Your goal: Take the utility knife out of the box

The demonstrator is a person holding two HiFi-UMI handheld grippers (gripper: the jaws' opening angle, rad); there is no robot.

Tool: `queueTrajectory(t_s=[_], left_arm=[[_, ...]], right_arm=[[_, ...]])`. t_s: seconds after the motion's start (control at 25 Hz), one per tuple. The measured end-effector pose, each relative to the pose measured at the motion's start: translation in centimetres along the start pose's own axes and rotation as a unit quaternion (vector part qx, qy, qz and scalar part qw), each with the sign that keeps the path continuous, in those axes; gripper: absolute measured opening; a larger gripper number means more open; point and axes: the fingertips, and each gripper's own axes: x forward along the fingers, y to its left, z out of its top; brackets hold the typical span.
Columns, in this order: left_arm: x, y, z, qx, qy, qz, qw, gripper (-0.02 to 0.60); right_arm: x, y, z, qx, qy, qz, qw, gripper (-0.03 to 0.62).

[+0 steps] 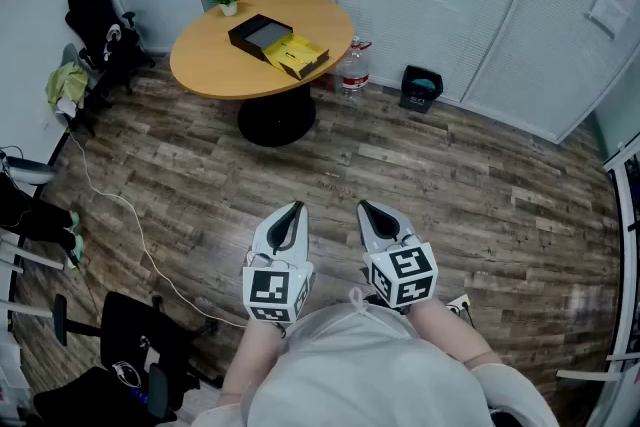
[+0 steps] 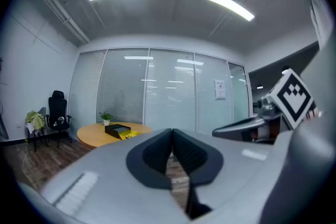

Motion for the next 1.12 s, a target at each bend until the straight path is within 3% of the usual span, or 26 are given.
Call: queueTrajectory(t_s=[0.64, 0.88, 1.12], left_arm=[[2.7, 2.7, -2.1, -0.017, 0.024, -0.005, 0.9995, 0.006], [6.6, 2.9, -2.9, -0.016, 0.036, -0.003, 0.9992, 0.006], [14.4, 4.0, -2.1, -0.021, 0.033, 0.02, 0.9991, 0.006]], right_arm=[[4.5, 0.0, -0.8, 0.016, 0.026, 0.014, 0.999, -0.002], [7.3, -3.0, -1.0, 0.033, 0.027, 0.016, 0.999, -0.002], [13.0, -8.9, 1.0, 0.03, 0.023, 0.038, 0.999, -0.002]])
